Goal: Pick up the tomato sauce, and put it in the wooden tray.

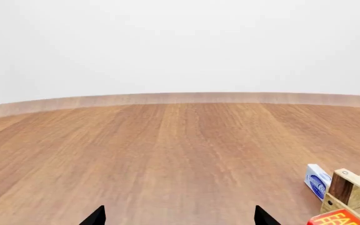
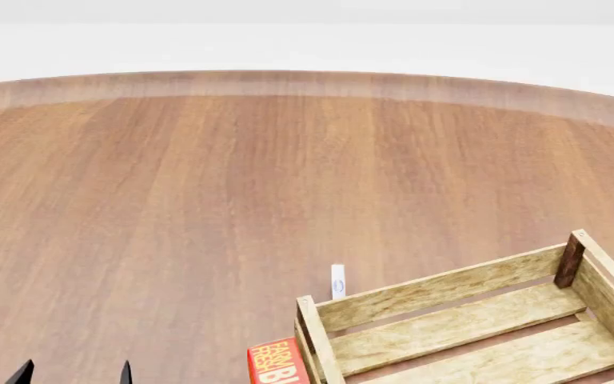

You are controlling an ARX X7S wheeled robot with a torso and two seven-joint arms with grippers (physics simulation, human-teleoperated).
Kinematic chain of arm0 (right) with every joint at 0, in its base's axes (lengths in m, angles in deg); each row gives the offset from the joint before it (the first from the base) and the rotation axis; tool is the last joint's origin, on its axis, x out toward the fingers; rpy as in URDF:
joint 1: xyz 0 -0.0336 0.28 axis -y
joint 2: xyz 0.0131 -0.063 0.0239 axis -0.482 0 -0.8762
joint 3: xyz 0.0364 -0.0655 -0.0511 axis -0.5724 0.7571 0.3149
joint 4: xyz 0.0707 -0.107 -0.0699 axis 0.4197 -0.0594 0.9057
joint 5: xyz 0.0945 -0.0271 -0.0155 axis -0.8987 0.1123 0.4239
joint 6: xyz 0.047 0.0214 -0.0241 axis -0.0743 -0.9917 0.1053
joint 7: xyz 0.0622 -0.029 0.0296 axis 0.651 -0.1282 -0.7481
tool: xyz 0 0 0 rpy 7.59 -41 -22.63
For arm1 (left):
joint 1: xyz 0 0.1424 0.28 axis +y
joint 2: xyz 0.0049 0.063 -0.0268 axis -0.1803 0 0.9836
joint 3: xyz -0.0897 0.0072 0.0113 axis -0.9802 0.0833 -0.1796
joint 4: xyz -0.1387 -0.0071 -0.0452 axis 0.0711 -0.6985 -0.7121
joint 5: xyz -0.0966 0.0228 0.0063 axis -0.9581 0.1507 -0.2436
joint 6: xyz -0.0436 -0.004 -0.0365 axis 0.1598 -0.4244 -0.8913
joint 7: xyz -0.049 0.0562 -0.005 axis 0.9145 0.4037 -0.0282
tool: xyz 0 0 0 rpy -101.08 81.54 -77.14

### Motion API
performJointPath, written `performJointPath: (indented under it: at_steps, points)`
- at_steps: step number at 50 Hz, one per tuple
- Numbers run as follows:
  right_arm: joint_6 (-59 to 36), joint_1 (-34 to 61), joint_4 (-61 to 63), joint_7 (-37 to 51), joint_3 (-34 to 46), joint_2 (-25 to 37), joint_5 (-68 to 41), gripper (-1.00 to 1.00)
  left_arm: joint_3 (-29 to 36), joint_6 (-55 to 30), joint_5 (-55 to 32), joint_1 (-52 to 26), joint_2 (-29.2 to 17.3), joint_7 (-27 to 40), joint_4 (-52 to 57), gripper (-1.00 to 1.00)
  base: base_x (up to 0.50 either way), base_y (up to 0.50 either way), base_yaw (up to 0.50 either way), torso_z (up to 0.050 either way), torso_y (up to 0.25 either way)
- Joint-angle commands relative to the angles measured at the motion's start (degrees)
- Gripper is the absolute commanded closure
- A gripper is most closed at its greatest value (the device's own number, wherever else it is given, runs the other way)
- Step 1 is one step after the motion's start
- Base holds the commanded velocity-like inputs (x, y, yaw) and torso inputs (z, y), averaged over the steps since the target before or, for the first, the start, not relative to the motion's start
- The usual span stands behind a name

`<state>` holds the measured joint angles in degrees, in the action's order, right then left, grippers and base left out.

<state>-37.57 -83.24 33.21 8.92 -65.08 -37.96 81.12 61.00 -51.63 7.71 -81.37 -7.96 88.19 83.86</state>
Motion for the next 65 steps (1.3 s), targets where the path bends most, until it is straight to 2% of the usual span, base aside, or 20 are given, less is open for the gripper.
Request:
performJointPath:
  at_steps: [1,9,14,18,29,40,46,65]
  points:
    - [10.5,-3.8,3.0,5.8,-0.5,0.7,8.4,1.00,0.2,-0.1,-0.2,0.0,-0.2,0.3,0.2,-1.00,0.00,0.00,0.00,0.000,0.000]
    - [21.0,-6.8,4.2,11.3,-2.4,1.0,14.7,1.00,0.4,0.0,-0.3,0.0,-0.4,0.4,0.2,-1.00,0.00,0.00,0.00,0.000,0.000]
    - [31.0,-8.7,4.5,19.9,-3.6,2.1,23.0,1.00,0.6,0.2,-0.4,-0.1,-0.4,0.5,0.0,-1.00,0.00,0.00,0.00,0.000,0.000]
    - [30.9,-8.2,6.2,31.0,1.2,6.5,27.8,1.00,0.7,0.1,-0.4,-0.1,-0.5,0.6,0.0,-1.00,0.00,0.00,0.00,0.000,0.000]
    - [28.9,-10.2,13.1,33.3,1.7,8.7,29.4,1.00,0.9,0.3,-0.5,-0.2,-0.6,0.8,-0.1,-1.00,0.00,0.00,0.00,0.000,0.000]
    - [20.6,-9.2,22.1,27.8,3.3,11.7,20.9,1.00,1.2,0.2,-0.6,-0.2,-0.9,1.1,0.1,-1.00,0.00,0.00,0.00,0.000,0.001]
    - [10.5,-5.3,26.7,21.2,5.6,13.6,10.8,1.00,1.4,0.2,-0.6,-0.3,-1.0,1.3,0.0,-1.00,0.00,0.00,0.00,0.000,0.000]
    - [-17.0,7.8,41.0,17.0,1.5,15.0,-2.8,1.00,1.7,0.4,-1.2,-0.5,-1.2,1.5,-0.3,-1.00,0.00,0.00,0.00,0.000,0.000]
